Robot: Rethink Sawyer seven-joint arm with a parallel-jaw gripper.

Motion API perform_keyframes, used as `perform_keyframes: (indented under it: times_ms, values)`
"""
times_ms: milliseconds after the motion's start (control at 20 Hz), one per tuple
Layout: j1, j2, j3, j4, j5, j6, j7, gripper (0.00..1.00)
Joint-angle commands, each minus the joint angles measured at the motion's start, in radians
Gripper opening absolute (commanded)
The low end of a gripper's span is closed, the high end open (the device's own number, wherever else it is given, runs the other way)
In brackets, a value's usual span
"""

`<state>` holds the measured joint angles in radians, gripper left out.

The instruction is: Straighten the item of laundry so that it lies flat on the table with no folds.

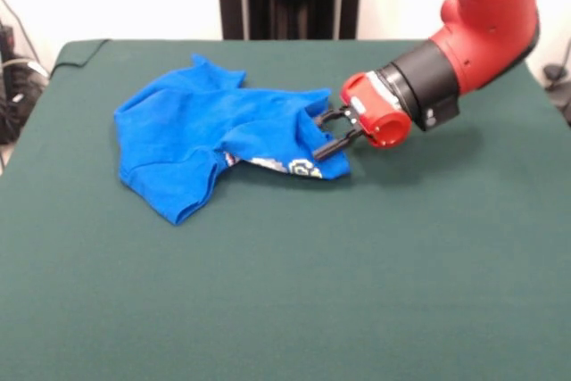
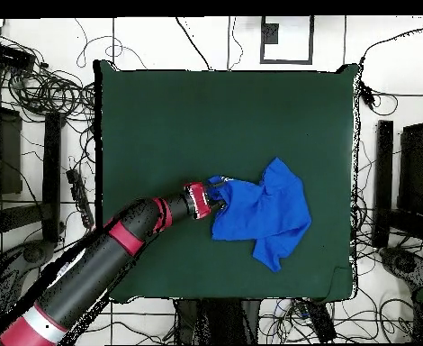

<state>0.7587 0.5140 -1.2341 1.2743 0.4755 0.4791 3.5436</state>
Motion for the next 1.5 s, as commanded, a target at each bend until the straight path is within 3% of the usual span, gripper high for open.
perform_keyframes:
  times_ms: [50, 200, 450, 700, 750, 850, 1050, 1500]
  values:
    - [-0.019, 0.126, -0.153, -0.160, 0.049, -0.041, 0.197, 1.00]
    - [-0.047, 0.175, -0.200, -0.169, 0.081, -0.092, 0.223, 1.00]
    - [-0.081, 0.073, 0.021, -0.122, 0.072, -0.356, 0.109, 1.00]
    - [-0.101, 0.010, 0.119, -0.107, 0.047, -0.449, 0.063, 1.00]
    - [-0.123, -0.036, 0.201, -0.108, 0.017, -0.505, 0.040, 1.00]
    - [-0.139, -0.067, 0.251, -0.104, -0.006, -0.541, 0.026, 1.00]
    - [-0.167, -0.141, 0.351, -0.080, -0.062, -0.576, -0.002, 1.00]
    - [-0.184, -0.194, 0.378, -0.047, -0.093, -0.545, -0.010, 1.00]
